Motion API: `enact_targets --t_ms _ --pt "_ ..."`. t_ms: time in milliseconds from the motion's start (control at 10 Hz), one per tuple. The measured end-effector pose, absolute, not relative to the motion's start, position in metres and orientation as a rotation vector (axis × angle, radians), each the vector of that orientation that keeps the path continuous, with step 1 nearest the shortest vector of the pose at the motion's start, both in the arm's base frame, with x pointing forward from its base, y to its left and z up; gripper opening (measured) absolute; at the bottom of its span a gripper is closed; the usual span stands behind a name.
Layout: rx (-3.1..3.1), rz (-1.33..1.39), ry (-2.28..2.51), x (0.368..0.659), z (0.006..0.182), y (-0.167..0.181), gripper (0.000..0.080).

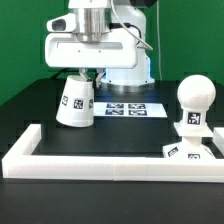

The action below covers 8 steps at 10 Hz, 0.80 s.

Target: Assemble lamp

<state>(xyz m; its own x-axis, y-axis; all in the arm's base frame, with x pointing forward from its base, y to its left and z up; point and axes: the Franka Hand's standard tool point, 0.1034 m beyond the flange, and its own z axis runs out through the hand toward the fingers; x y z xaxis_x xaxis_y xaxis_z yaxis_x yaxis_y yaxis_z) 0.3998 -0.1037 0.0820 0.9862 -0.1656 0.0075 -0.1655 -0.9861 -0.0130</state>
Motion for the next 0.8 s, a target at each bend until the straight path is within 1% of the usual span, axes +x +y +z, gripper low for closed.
enact_targets --t_ms 200,300,600,800 --pt "-3.118 -0.013 0.259 0.400 0.082 -0.103 0.0045" --pt "-3.111 -0.012 0.262 0.402 0.086 -0.098 0.0045" --pt "-3.063 -0.026 0.372 0.418 0.113 -0.063 0.0045" --pt "-3.024 -0.028 0.440 0.436 0.135 -0.040 0.0045"
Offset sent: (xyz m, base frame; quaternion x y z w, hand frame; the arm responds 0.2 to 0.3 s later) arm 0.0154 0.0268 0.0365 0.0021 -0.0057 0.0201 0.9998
